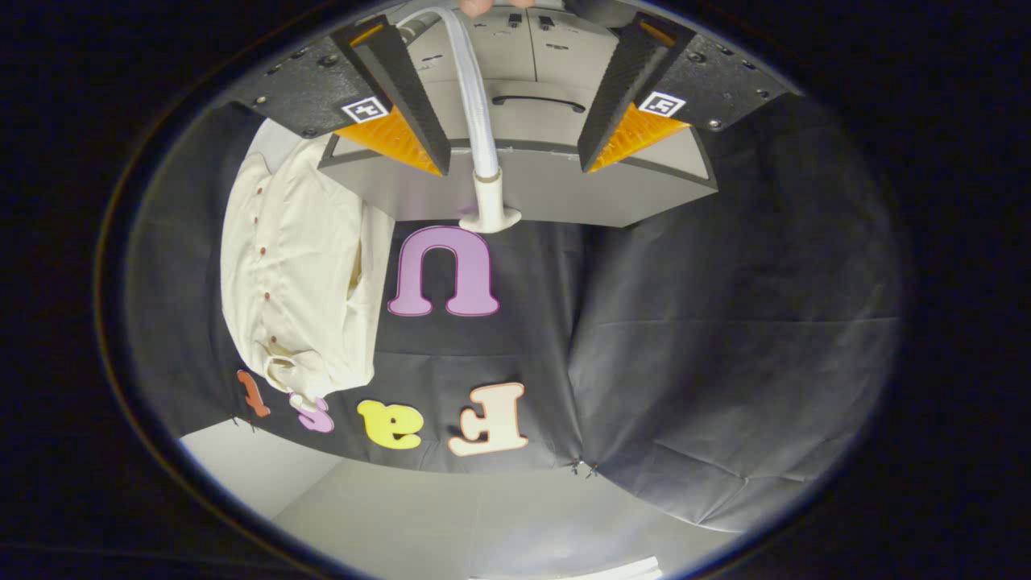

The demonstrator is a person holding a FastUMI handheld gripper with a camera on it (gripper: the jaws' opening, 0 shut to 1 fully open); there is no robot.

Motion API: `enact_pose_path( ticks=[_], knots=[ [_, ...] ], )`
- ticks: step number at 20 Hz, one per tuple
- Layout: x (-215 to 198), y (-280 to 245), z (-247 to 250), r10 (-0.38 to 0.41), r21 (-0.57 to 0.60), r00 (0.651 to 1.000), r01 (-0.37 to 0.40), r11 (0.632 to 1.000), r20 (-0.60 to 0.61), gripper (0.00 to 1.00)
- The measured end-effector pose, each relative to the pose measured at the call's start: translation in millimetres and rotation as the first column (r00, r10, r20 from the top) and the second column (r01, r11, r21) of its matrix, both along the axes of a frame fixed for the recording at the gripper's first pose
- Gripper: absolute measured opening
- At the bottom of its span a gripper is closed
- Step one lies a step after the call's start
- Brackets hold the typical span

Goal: Iron the clothes twice with a garment steamer, once on the left side and once on the right side.

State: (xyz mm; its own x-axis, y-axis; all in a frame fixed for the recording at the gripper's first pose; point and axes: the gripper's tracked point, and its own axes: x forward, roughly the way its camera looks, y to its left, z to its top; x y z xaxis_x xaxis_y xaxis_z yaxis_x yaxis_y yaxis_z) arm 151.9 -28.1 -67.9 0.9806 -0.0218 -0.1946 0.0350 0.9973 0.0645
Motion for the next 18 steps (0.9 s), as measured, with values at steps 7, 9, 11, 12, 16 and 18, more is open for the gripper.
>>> enact_pose_path(
  ticks=[7,9,11,12,16,18],
  knots=[
    [53.4,-7.7,-19.3,0.0,0.015,0.997,0.002,1.0,-0.081,0.97],
    [66.1,-12.0,-23.9,-0.007,-0.003,0.994,0.007,1.0,-0.105,0.97],
    [79.1,-16.1,-26.1,-0.014,0.017,0.993,0.016,1.0,-0.116,0.97],
    [85.4,-18.5,-29.4,-0.018,0.029,0.992,0.022,0.999,-0.128,0.97],
    [107.0,-25.6,-46.2,-0.023,0.051,0.978,0.034,0.998,-0.207,0.92],
    [116.9,-26.2,-55.4,-0.017,0.055,0.969,0.031,0.998,-0.246,0.89]
  ],
)
